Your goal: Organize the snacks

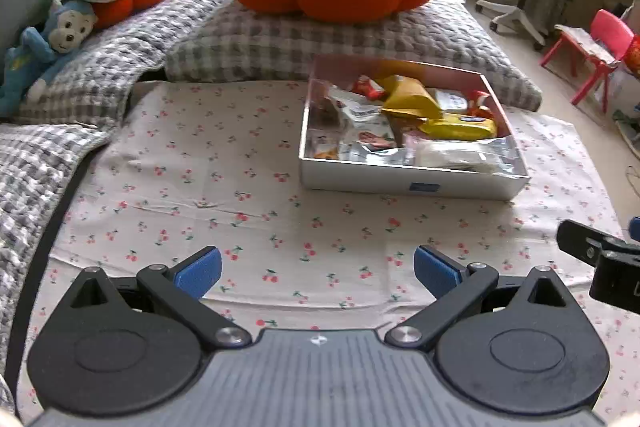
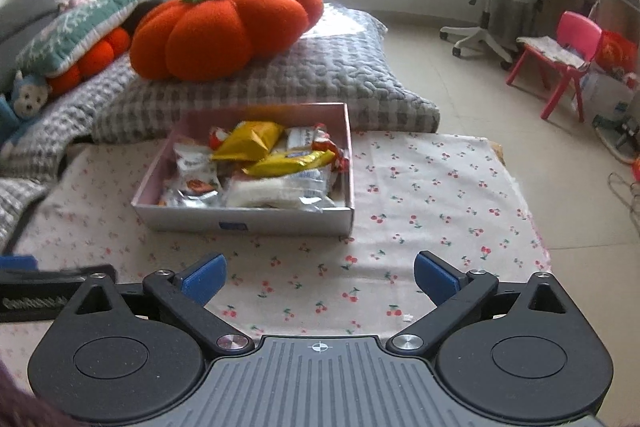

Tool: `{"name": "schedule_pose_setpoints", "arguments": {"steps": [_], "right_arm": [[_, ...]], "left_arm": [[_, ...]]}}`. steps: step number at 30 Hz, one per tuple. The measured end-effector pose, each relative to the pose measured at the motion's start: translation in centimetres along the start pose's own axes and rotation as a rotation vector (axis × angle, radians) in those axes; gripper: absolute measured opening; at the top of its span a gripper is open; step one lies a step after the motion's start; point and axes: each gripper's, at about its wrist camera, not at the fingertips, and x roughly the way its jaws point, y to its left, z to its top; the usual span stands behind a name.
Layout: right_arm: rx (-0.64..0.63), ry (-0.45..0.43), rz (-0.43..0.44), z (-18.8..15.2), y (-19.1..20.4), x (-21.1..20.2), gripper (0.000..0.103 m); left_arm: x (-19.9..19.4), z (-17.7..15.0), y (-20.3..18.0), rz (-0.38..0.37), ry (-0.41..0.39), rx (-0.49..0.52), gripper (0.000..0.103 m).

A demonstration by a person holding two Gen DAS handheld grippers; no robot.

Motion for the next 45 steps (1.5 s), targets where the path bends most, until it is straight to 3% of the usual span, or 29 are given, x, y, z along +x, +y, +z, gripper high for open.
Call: {"name": "schedule_pose_setpoints", "arguments": {"steps": [45], "right_arm": [[-0.012,0.029,-0.003,-0.78,0.28,0.68,0.101]], "left_arm": [[-0.07,-0.48,-0.1,-0.004,0.021,0.02,0.103]]}}
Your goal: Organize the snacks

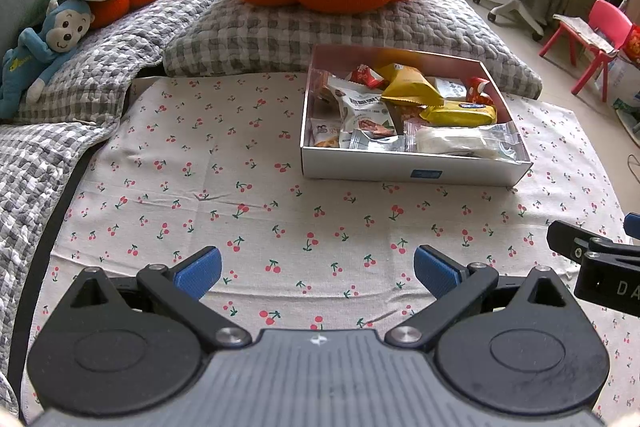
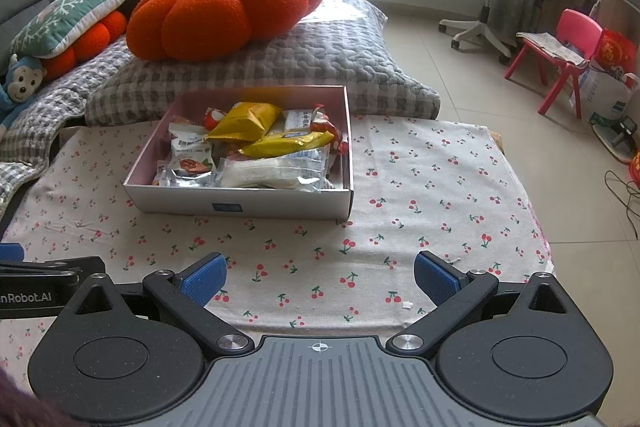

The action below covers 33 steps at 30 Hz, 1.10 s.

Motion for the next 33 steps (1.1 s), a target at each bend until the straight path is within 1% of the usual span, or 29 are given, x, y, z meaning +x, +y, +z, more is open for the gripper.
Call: {"name": "schedule_pose_setpoints", "arguments": {"steps": [33], "right_arm": [[-0.002,0.007,0.004,-0.02,0.23,0.06,0.101]], "left_arm": [[-0.04,-0.16,-0.32,-0.005,0.002,0.001,0.103]]}}
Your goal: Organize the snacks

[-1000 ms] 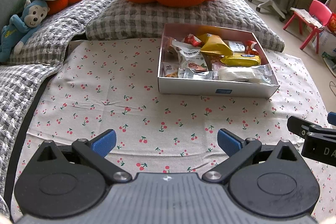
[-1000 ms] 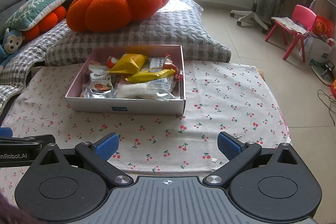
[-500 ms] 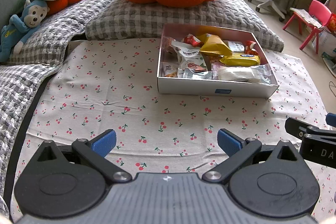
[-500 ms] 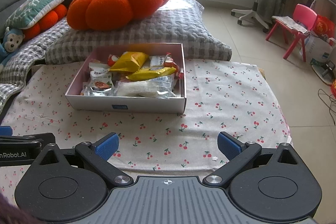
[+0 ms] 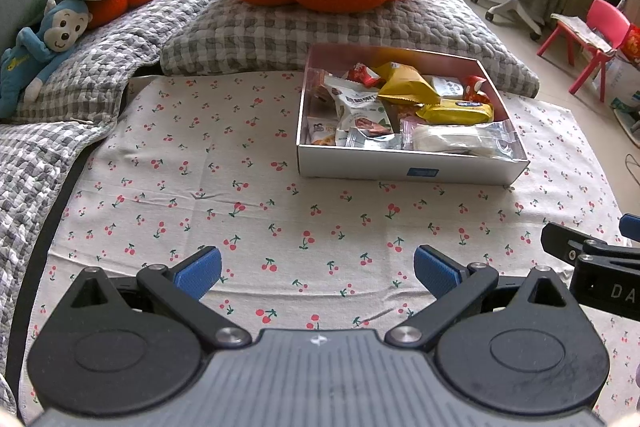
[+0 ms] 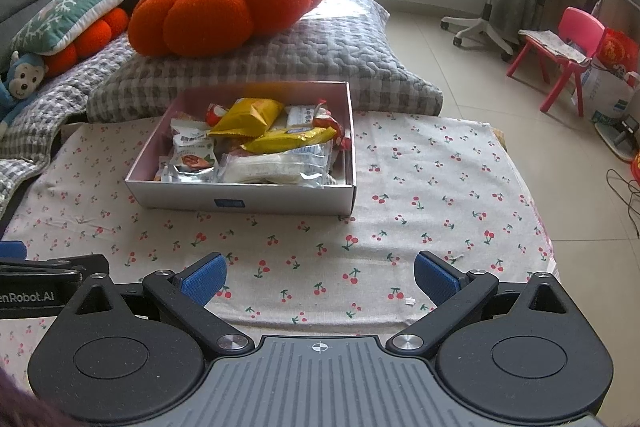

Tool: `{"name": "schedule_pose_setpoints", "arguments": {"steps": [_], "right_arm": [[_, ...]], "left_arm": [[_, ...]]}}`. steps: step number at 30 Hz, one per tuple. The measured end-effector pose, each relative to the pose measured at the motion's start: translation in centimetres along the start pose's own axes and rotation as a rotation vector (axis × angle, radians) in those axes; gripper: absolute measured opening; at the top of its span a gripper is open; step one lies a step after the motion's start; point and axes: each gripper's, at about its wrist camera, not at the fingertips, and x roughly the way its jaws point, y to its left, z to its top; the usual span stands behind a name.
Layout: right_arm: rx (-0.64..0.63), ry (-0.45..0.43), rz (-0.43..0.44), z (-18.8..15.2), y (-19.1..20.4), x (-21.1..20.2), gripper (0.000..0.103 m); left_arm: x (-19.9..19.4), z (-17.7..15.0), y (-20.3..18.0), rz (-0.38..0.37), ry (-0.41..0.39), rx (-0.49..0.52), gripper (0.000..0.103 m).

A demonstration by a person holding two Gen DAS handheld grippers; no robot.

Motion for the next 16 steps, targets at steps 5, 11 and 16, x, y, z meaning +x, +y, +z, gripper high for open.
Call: {"name": "schedule_pose_setpoints", "arguments": {"steps": [5,11,16], "right_arm": [[0.001,0.001,-0.001,-0.1,-0.05,0.05,0.101],[0.004,0.004,0.0,-0.15,-0.06,0.09,0.101],[0.003,0.006,0.001,-0.07,-0.09,0.07,0.101]], "left_arm": [[-0.1,-0.07,0.03,-0.008,-0.003,0.0,0.103],[-0.11,-0.06,0.13,-0.008,-0.003,-0.002,0.103],[-0.26,-0.04,0.22,-0.008,-0.011,0.001,0.103]]}}
